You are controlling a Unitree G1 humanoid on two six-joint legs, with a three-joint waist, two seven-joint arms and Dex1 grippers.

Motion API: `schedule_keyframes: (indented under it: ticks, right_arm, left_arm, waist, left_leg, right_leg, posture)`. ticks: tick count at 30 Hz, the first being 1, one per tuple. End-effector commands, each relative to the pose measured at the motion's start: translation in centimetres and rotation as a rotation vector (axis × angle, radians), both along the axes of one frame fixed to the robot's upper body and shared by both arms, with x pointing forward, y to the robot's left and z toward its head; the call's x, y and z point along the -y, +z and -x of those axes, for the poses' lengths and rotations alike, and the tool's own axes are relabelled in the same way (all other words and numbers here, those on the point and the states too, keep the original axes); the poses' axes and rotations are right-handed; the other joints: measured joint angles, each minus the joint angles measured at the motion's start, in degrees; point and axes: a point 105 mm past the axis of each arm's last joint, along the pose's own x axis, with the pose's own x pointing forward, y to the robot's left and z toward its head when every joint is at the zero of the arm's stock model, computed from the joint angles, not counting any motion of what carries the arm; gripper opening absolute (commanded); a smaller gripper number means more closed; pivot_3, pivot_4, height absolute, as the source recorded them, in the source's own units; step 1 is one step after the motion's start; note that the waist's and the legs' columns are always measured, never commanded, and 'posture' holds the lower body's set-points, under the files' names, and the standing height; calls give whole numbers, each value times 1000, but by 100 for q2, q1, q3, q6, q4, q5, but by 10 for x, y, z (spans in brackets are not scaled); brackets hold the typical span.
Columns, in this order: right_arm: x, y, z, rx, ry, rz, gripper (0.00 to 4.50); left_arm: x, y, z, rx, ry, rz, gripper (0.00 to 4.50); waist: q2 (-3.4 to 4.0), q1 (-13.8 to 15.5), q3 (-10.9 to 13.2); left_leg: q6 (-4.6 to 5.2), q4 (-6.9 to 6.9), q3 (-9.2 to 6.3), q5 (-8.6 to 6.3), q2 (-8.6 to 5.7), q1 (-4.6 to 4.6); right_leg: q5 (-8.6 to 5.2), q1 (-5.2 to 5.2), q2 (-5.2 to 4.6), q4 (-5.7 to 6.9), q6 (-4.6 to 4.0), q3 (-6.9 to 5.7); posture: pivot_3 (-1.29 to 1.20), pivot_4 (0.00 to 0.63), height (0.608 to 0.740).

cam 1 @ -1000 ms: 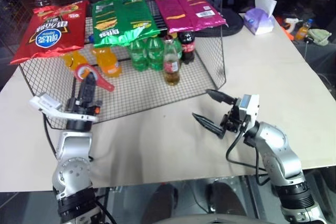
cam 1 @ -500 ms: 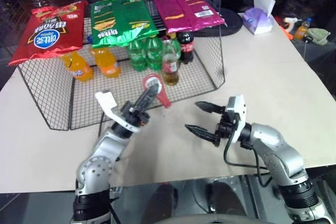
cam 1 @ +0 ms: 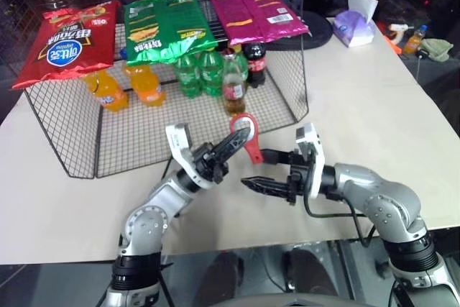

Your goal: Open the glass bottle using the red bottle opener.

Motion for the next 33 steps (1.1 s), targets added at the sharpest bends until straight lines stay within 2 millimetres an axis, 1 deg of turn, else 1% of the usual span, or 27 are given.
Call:
schedule_keyframes:
  ticks: [1, 3, 4, 5, 6, 7, 8, 9, 13, 17, 18, 19, 20, 21, 22, 24, 26, 27, 28, 33]
  right_arm:
    - [-2, 18, 6, 41, 30, -34, 3625]
    - [-3, 18, 7, 26, 36, -30, 2638]
    - [-3, 18, 8, 16, 36, -29, 2219]
    - [-4, 17, 7, 12, 36, -23, 1647]
    - [-4, 17, 7, 11, 35, -18, 1224]
    - [-4, 16, 7, 10, 35, -13, 699]
    - [-4, 15, 7, 11, 35, -5, 291]
    - [-4, 14, 8, 9, 36, 5, 89]
    - [-3, 9, 9, 4, 45, 31, 89]
    - [-3, 8, 7, -1, 38, 36, 89]
    - [-3, 8, 6, 2, 30, 38, 0]
    - [-2, 8, 4, 6, 13, 37, 0]
    - [-1, 9, -1, 23, -22, 33, 0]
    - [1, 11, -7, 43, -64, 29, 0]
    - [6, 10, -18, 60, -132, 36, 0]
    - [17, 4, -37, 97, -253, 70, 0]
    - [29, 0, -51, 125, -361, 93, 0]
    - [35, -1, -57, 139, -412, 95, 0]
    - [39, -2, -61, 150, -449, 98, 0]
    - [64, 2, -83, 213, -648, 90, 0]
  left_arm:
    - [4, 2, 3, 36, -27, -22, 0]
    - [4, 2, 5, 44, -41, -17, 0]
    - [5, 1, 6, 47, -48, -19, 0]
    - [6, 0, 7, 50, -55, -25, 0]
    - [6, 0, 8, 50, -59, -26, 0]
    - [6, -1, 8, 51, -61, -27, 0]
    - [6, -1, 8, 51, -61, -26, 0]
    - [7, -1, 8, 48, -60, -25, 0]
    - [7, -2, 6, 41, -44, -26, 0]
    - [2, 0, 1, 59, 10, -21, 0]
    - [2, 0, 0, 60, 20, -25, 745]
    - [1, -1, 0, 63, 25, -31, 1024]
    - [1, 0, -1, 68, 30, -37, 1543]
    - [0, 0, -2, 73, 39, -41, 1894]
    - [-2, 2, -4, 81, 54, -44, 2354]
    - [-8, 5, -9, 102, 99, -55, 3022]
    - [-13, 8, -14, 139, 147, -82, 3930]
    - [-14, 10, -16, 164, 172, -105, 4195]
    - [-14, 11, -18, 186, 189, -127, 4363]
    - [-17, 14, -36, 347, 372, -299, 4363]
  waist:
    - [0, -1, 0]
    - [0, 0, 0]
    - [0, 0, 0]
    - [0, 0, 0]
    - [0, 0, 0]
    - [0, 0, 0]
    - [0, -1, 0]
    - [1, -1, 0]
    - [1, -1, 1]
    - [1, 0, 1]
    - [1, 1, 1]
    - [1, 1, 1]
    - [1, 1, 1]
    - [1, 1, 1]
    - [1, 1, 1]
    - [1, 1, 1]
    - [1, 10, 1]
    - [1, 10, 1]
    - [1, 13, 1]
    - [1, 11, 1]
  left_leg:
    - [0, 0, 0, 0, 0, 0]
    - [0, 0, 0, 0, 0, 0]
    - [0, 0, 0, 0, 0, -1]
    - [0, 0, 0, 0, 0, -1]
    - [0, 0, 0, 0, 0, -2]
    - [0, 0, 0, 0, 0, -2]
    - [0, 0, 0, 0, 0, -3]
    - [0, 0, -1, 0, 0, -3]
    - [1, -1, 0, 0, 1, -3]
    - [1, -1, -1, 0, 0, -4]
    - [1, -1, -1, 0, 1, -4]
    - [1, -1, 0, 0, 1, -4]
    - [1, -1, -1, 0, 1, -4]
    - [0, -1, -1, 0, 1, -4]
    - [0, -1, -1, 0, 1, -4]
    - [0, -2, -1, 0, 1, -5]
    - [0, -1, 1, 0, -1, -5]
    - [0, -1, 1, 0, -2, -5]
    - [0, -2, 1, 0, -2, -6]
    - [-1, -1, 4, 1, -3, -39]
  right_leg:
    - [0, 0, 0, 0, 0, 0]
    - [0, 0, 0, 0, 0, -1]
    - [0, 0, 0, 0, 0, 0]
    - [0, -1, 0, -1, 0, 0]
    - [0, -1, 0, -1, 0, -1]
    - [0, -1, 0, -1, 0, 0]
    - [0, -1, 0, -2, 0, 0]
    - [0, -2, 0, -2, 0, -1]
    - [0, -2, 0, -2, 0, -1]
    - [0, -2, 0, -2, 0, -1]
    - [0, -2, 0, -2, 0, -1]
    - [0, -2, 0, -2, 0, -1]
    - [0, -2, 0, -2, 0, -1]
    - [0, -3, 0, -2, 0, -1]
    - [0, -3, 0, -2, 0, -1]
    - [0, -4, 0, -2, 0, 0]
    - [0, -4, 0, -2, 1, -1]
    - [0, -4, 0, -2, 1, -1]
    - [0, -5, 0, -3, 0, 0]
    - [1, -40, 0, -1, 1, 2]
  posture:
    - [0, 150, 740]
    - [0, 150, 740]
    - [0, 150, 740]
    - [0, 150, 740]
    - [0, 150, 740]
    - [0, 150, 740]
    - [0, 150, 740]
    - [0, 150, 740]
    - [0, 150, 740]
    - [0, 150, 740]
    - [0, 150, 740]
    - [0, 150, 740]
    - [0, 150, 740]
    - [0, 150, 740]
    - [0, 150, 740]
    - [0, 150, 740]
    - [0, 150, 740]
    - [0, 150, 740]
    - [0, 150, 740]
    - [0, 150, 740]
